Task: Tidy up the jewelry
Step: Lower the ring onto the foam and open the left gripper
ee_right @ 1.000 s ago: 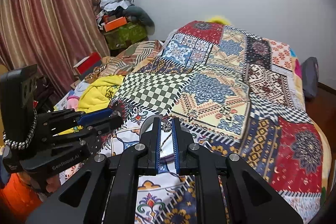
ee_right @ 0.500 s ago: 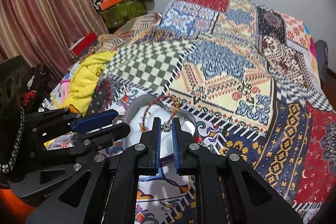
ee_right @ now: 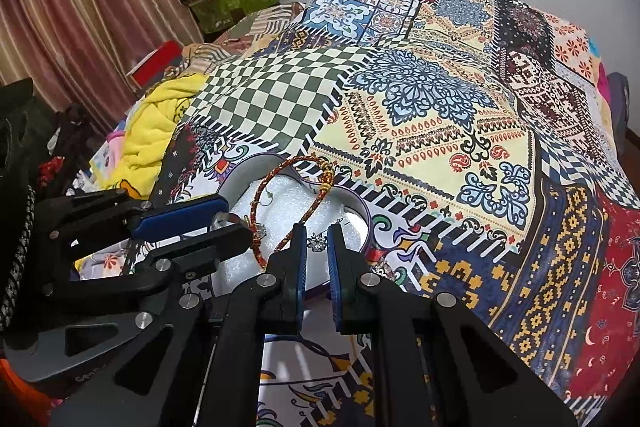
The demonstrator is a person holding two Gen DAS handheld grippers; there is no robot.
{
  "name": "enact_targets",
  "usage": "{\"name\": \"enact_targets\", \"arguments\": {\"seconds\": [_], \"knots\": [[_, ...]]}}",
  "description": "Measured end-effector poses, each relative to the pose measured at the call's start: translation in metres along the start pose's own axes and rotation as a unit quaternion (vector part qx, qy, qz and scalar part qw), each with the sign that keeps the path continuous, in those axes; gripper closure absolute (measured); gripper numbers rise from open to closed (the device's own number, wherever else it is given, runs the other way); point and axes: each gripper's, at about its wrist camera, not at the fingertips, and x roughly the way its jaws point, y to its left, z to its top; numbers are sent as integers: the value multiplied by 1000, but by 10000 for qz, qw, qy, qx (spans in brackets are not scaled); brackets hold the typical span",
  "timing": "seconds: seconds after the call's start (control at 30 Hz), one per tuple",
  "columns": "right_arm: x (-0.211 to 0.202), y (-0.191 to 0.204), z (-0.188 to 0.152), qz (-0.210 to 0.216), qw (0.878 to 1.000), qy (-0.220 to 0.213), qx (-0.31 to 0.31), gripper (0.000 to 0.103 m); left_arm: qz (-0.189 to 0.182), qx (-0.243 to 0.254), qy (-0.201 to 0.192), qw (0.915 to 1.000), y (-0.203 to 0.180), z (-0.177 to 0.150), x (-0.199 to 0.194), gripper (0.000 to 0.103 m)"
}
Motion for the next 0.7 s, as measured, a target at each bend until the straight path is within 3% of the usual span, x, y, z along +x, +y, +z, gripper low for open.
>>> {"name": "enact_targets", "arguments": {"seconds": [0.07,0.2,0.37,0.7], "knots": [[1,0,0,8,10000,57,11,94,82,78,-6,9999,-3,0,0,82],[-5,-5,0,58,9998,44,181,80,150,186,-6,9997,-8,-1,-4,82],[-23,-3,1,-54,9997,-167,198,78,315,337,-118,9989,-14,-1,-15,65],[-76,0,-7,-368,9967,-695,188,78,373,282,-408,9981,-21,2,-50,63]]}}
